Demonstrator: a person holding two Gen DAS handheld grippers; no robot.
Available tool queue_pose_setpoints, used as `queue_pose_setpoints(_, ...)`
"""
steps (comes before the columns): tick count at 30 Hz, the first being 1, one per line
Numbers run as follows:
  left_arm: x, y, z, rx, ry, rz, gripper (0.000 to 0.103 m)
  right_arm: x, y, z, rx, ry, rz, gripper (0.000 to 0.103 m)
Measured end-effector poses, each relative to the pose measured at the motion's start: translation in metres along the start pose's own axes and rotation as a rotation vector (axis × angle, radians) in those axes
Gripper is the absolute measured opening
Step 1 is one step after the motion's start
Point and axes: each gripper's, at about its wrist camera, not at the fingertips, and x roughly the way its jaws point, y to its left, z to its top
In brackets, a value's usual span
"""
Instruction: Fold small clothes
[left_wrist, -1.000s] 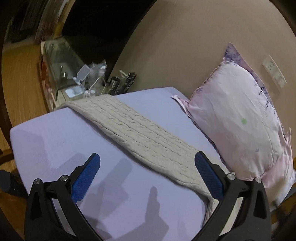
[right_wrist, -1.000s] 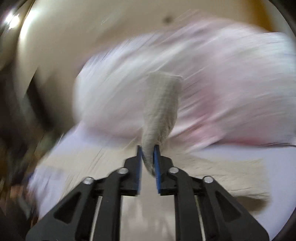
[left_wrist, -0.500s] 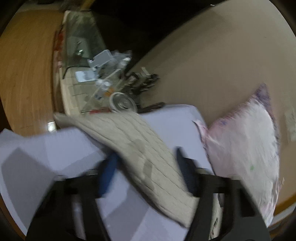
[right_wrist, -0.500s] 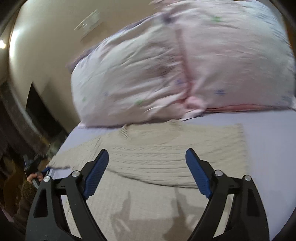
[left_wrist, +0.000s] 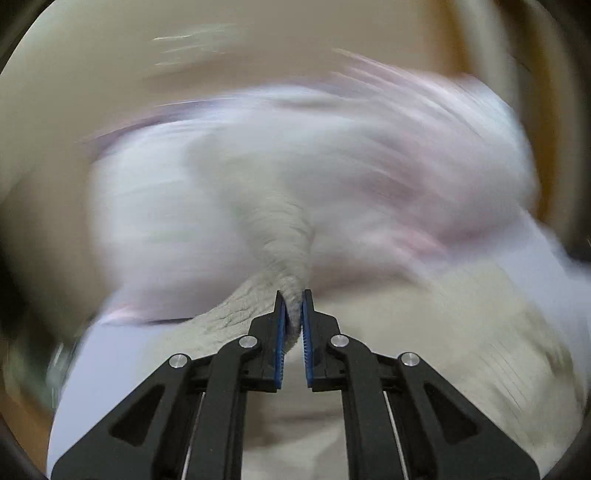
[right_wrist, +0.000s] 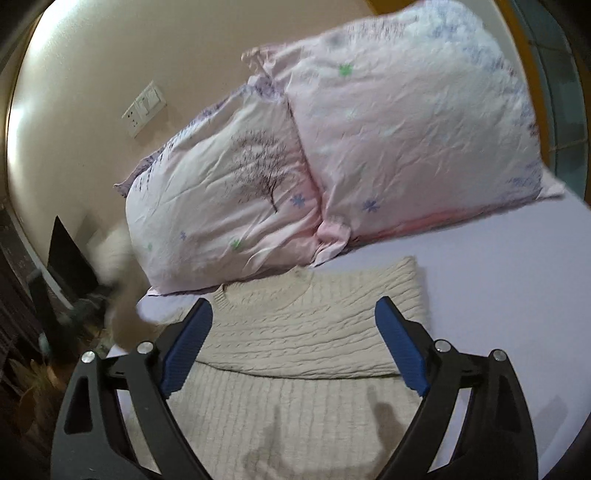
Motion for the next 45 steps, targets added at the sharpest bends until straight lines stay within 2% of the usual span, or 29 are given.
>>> queue_pose_setpoints(2,0.017,-0.072,-0.016,0.149,0.085,-0.145,0.011,0.014,-0.009,-0.003,0.027,0.044,-0.011,0.089)
queue_pose_setpoints(4,0.013,-0.092,-0.029,0.176,0.106,-0.205,0.012,0.021,-0.023,-0.006,0.072,0.09,-0.021,0.089)
queue_pose_setpoints(5,0.001,-0.086,-0.035,0.149,0.088,-0.222,0.014,0.024,-0.03,-0.008,0.094,0.108,-0.016,0.087)
queue_pose_setpoints(6,-0.009,-0.076,-0.038,0.116,0.072,-0.229,0.023,0.026,-0.036,-0.01,0.113,0.124,-0.015,0.081)
queue_pose_setpoints(7,-0.02,-0.061,-0.041,0.071,0.058,-0.225,0.041,0.03,-0.044,-0.011,0.134,0.147,-0.026,0.072)
queue_pose_setpoints(9,-0.046,-0.008,-0.053,-0.071,0.031,-0.168,0.06,0.038,-0.051,-0.014,0.155,0.188,-0.055,0.061)
queue_pose_setpoints(11,-0.061,0.031,-0.07,-0.158,0.052,-0.111,0.062,0.048,-0.052,-0.019,0.159,0.235,-0.068,0.059)
queue_pose_setpoints(12,-0.066,0.044,-0.078,-0.191,0.067,-0.09,0.066,0.055,-0.049,-0.024,0.138,0.269,-0.089,0.059)
queue_pose_setpoints(13,-0.071,0.059,-0.09,-0.233,0.095,-0.065,0.071,0.062,-0.044,-0.029,0.113,0.3,-0.107,0.059)
queue_pose_setpoints(14,-0.073,0.075,-0.102,-0.277,0.129,-0.046,0.072,0.068,-0.041,-0.033,0.088,0.329,-0.125,0.057)
queue_pose_setpoints(15,-0.077,0.09,-0.118,-0.329,0.162,-0.037,0.072,0.075,-0.036,-0.039,0.058,0.366,-0.142,0.036)
queue_pose_setpoints(16,-0.076,0.096,-0.126,-0.354,0.177,-0.039,0.072,0.082,-0.029,-0.046,0.02,0.406,-0.148,0.005)
queue_pose_setpoints(18,-0.081,0.11,-0.147,-0.434,0.212,-0.07,0.073,0.081,-0.019,-0.045,-0.023,0.373,-0.163,0.005)
queue_pose_setpoints(21,-0.083,0.115,-0.16,-0.469,0.224,-0.114,0.079,0.061,-0.016,-0.008,0.003,0.189,-0.168,0.004)
queue_pose_setpoints(22,-0.085,0.116,-0.165,-0.473,0.23,-0.128,0.08,0.059,-0.02,0.005,0.004,0.131,-0.211,0.005)
queue_pose_setpoints(23,-0.084,0.114,-0.169,-0.474,0.238,-0.146,0.08,0.06,-0.023,0.012,-0.001,0.116,-0.254,0.007)
queue_pose_setpoints(24,-0.08,0.111,-0.17,-0.474,0.247,-0.157,0.08,0.061,-0.03,0.015,0.016,0.138,-0.314,0.019)
queue_pose_setpoints(25,-0.075,0.109,-0.172,-0.477,0.26,-0.16,0.08,0.058,-0.034,0.014,0.043,0.161,-0.319,0.043)
queue_pose_setpoints(27,-0.071,0.107,-0.18,-0.49,0.293,-0.171,0.08,0.043,-0.04,-0.003,0.066,0.2,-0.283,0.075)
queue_pose_setpoints(30,-0.081,0.105,-0.19,-0.484,0.265,-0.193,0.08,0.003,-0.05,-0.051,0.033,0.283,-0.29,0.076)
queue_pose_setpoints(32,-0.089,0.105,-0.195,-0.506,0.251,-0.243,0.079,-0.018,-0.064,-0.083,0.077,0.346,-0.262,0.066)
queue_pose_setpoints(33,-0.094,0.105,-0.199,-0.517,0.243,-0.277,0.076,-0.026,-0.068,-0.091,0.099,0.367,-0.249,0.055)
queue_pose_setpoints(36,-0.106,0.098,-0.206,-0.53,0.233,-0.338,0.058,-0.064,-0.074,-0.129,0.153,0.375,-0.142,0.047)
queue_pose_setpoints(37,-0.109,0.097,-0.207,-0.535,0.232,-0.35,0.049,-0.077,-0.074,-0.143,0.182,0.382,-0.078,0.045)
queue_pose_setpoints(38,-0.113,0.094,-0.211,-0.548,0.234,-0.372,0.046,-0.086,-0.073,-0.157,0.199,0.394,-0.022,0.045)
queue_pose_setpoints(41,-0.122,0.089,-0.219,-0.569,0.241,-0.4,0.03,-0.11,-0.063,-0.183,0.194,0.408,0.049,0.046)
queue_pose_setpoints(42,-0.125,0.087,-0.222,-0.577,0.246,-0.409,0.021,-0.117,-0.061,-0.188,0.191,0.414,0.058,0.045)
queue_pose_setpoints(44,-0.128,0.083,-0.226,-0.589,0.251,-0.428,0.014,-0.128,-0.061,-0.197,0.199,0.416,0.08,0.045)
queue_pose_setpoints(45,-0.129,0.081,-0.227,-0.592,0.252,-0.431,0.01,-0.13,-0.062,-0.198,0.213,0.414,0.097,0.038)
